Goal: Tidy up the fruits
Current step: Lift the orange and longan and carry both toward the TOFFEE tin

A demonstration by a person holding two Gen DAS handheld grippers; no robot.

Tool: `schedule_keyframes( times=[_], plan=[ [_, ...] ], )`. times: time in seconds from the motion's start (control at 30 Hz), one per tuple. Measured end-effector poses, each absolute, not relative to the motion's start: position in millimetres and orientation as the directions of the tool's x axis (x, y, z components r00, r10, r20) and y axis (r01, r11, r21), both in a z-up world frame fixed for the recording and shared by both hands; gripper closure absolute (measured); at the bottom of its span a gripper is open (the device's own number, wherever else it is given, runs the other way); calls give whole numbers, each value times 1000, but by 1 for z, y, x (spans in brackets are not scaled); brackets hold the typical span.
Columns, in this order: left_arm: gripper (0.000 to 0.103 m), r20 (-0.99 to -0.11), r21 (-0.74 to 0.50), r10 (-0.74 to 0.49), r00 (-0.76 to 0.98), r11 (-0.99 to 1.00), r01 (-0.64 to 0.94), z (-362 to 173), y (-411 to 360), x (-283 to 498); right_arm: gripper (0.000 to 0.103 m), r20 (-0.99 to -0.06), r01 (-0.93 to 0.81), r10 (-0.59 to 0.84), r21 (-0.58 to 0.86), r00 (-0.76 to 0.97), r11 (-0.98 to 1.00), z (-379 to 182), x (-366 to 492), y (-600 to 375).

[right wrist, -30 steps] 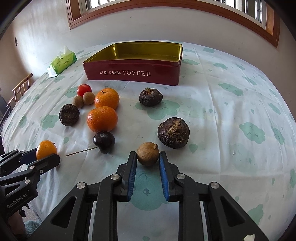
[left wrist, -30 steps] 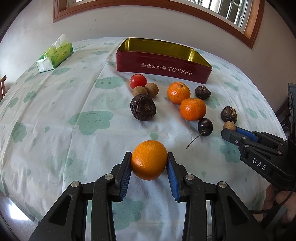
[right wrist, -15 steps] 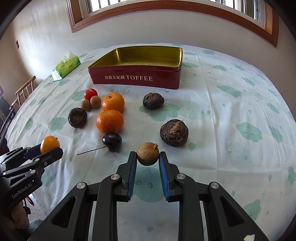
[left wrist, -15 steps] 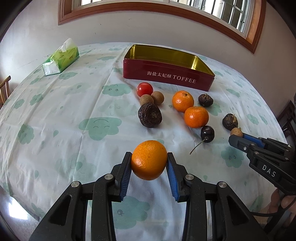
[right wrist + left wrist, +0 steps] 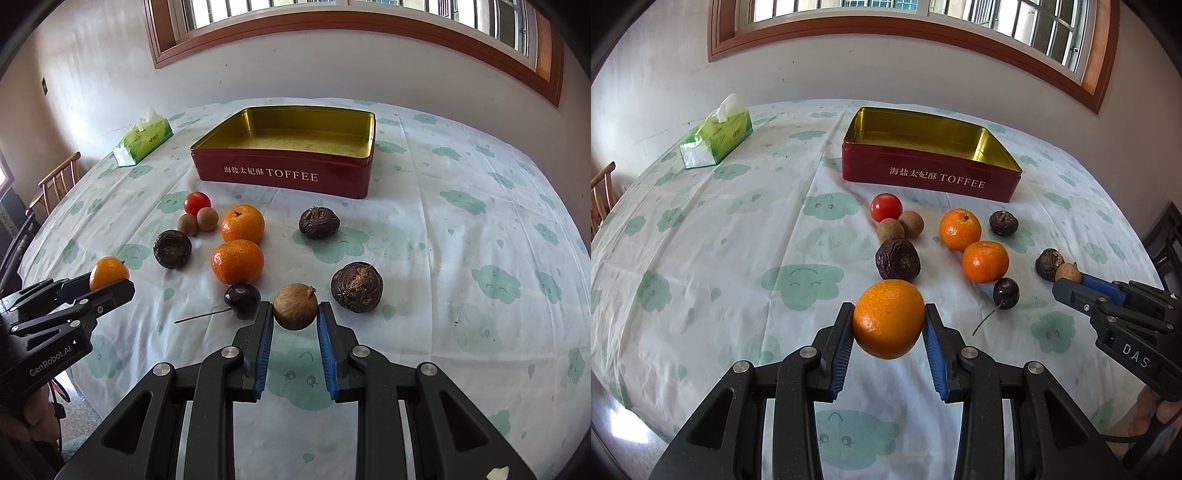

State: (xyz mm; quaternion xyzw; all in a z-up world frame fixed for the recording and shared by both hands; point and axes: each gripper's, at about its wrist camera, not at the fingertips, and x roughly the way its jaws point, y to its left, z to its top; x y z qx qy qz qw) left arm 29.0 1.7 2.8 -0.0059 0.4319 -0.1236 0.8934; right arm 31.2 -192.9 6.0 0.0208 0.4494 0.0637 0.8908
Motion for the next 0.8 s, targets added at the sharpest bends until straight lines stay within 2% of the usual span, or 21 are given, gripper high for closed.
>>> schedule_keyframes(
  times=[0.47, 0.8],
  plan=[
    [65, -741, -109, -227, 632, 969, 221, 19, 6, 52, 80, -781, -102, 129, 84, 611, 991, 20, 43, -194],
    [65, -701, -78, -226, 676, 967, 243, 41, 5, 101, 80, -753, -87, 107, 66, 649, 994, 35, 91, -206]
  ],
)
